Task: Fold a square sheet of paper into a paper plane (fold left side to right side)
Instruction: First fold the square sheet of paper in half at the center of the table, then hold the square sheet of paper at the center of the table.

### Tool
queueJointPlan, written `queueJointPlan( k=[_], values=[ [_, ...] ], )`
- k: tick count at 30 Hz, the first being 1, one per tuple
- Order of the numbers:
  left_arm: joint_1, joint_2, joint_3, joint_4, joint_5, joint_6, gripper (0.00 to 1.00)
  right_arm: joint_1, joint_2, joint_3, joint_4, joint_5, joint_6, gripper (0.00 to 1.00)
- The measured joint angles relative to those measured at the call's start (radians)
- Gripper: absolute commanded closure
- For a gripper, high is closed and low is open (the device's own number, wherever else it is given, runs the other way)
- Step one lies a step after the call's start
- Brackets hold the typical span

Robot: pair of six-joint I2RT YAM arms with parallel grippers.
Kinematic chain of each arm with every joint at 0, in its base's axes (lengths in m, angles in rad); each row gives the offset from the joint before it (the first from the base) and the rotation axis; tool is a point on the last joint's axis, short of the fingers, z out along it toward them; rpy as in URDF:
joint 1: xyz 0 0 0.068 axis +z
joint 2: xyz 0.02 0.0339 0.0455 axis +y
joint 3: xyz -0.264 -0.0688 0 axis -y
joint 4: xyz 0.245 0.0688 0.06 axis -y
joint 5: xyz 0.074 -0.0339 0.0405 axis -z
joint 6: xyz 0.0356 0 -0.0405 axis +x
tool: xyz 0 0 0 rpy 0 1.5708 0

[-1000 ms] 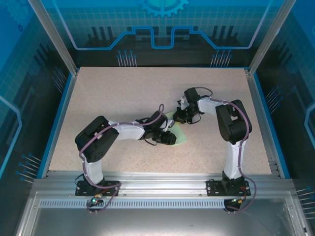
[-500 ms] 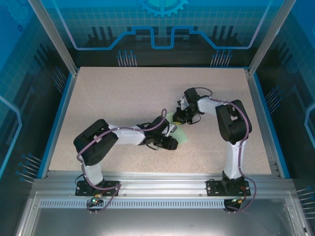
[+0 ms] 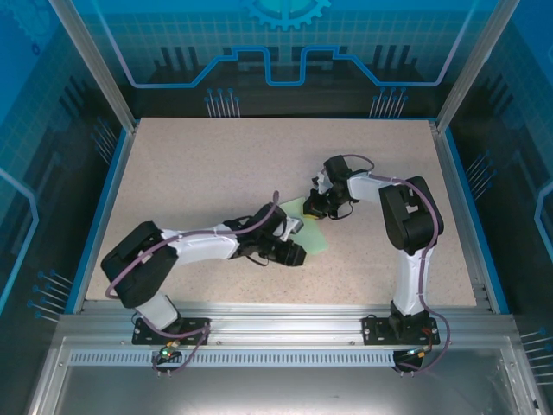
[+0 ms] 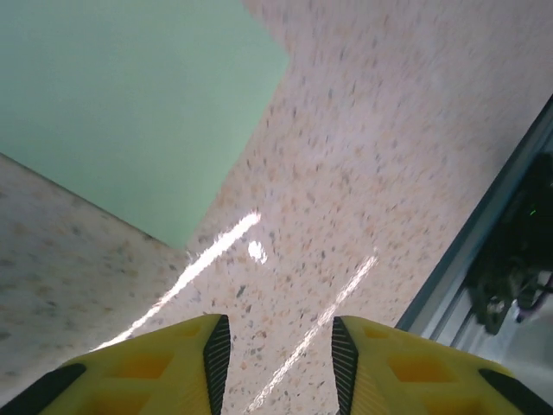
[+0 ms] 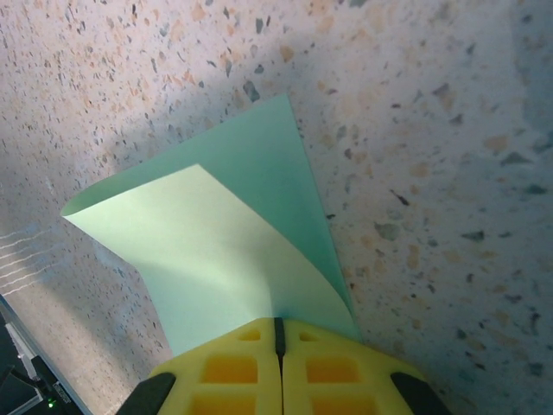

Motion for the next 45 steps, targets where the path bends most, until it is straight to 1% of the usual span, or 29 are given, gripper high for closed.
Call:
queueJointPlan(
  k=[4, 9, 13, 17, 19, 21, 25, 28, 32, 35, 38, 41, 45],
  values=[
    [0.053, 0.039, 0.066, -0.012, 0.003, 0.003, 0.6, 0.0, -0.001, -0.003, 0.006, 0.0, 0.006, 0.95],
    [0.057, 0.197, 0.183, -0.018, 0.003, 0.004, 0.6, 0.0, -0.005, -0.011, 0.017, -0.001, 0.012, 0.94],
    [0.057, 0.29, 0.223, -0.023, 0.003, 0.005, 0.6, 0.0, -0.012, -0.024, 0.037, -0.004, 0.019, 0.92],
    [0.06, 0.301, 0.234, -0.035, 0.0, 0.004, 0.61, 0.0, -0.02, -0.03, 0.043, -0.006, 0.019, 0.86],
    [0.06, 0.304, 0.236, -0.036, 0.0, 0.004, 0.61, -0.002, -0.027, -0.03, 0.034, -0.002, 0.019, 0.79],
    [0.06, 0.305, 0.237, -0.036, 0.0, 0.004, 0.61, -0.005, -0.042, -0.03, 0.019, 0.0, 0.013, 0.75],
    [0.06, 0.305, 0.237, -0.036, 0.0, 0.003, 0.61, -0.03, -0.117, -0.031, -0.018, 0.01, -0.008, 0.72],
    [0.06, 0.305, 0.237, -0.036, 0.0, 0.003, 0.61, -0.06, -0.208, -0.052, -0.034, 0.016, -0.027, 0.73],
    [0.06, 0.305, 0.24, -0.042, -0.001, 0.003, 0.61, -0.091, -0.346, -0.143, -0.052, 0.018, -0.063, 0.85],
    [0.06, 0.305, 0.242, -0.048, -0.002, 0.003, 0.61, -0.091, -0.421, -0.256, -0.058, 0.002, -0.072, 0.89],
    [0.06, 0.305, 0.244, -0.051, -0.008, 0.003, 0.61, -0.08, -0.449, -0.37, -0.047, -0.013, -0.068, 0.9],
    [0.06, 0.305, 0.246, -0.053, -0.009, 0.003, 0.61, -0.049, -0.447, -0.456, -0.042, -0.017, -0.052, 0.91],
    [0.06, 0.306, 0.25, -0.06, -0.011, 0.003, 0.61, -0.015, -0.418, -0.476, -0.011, -0.023, -0.032, 0.92]
  ],
)
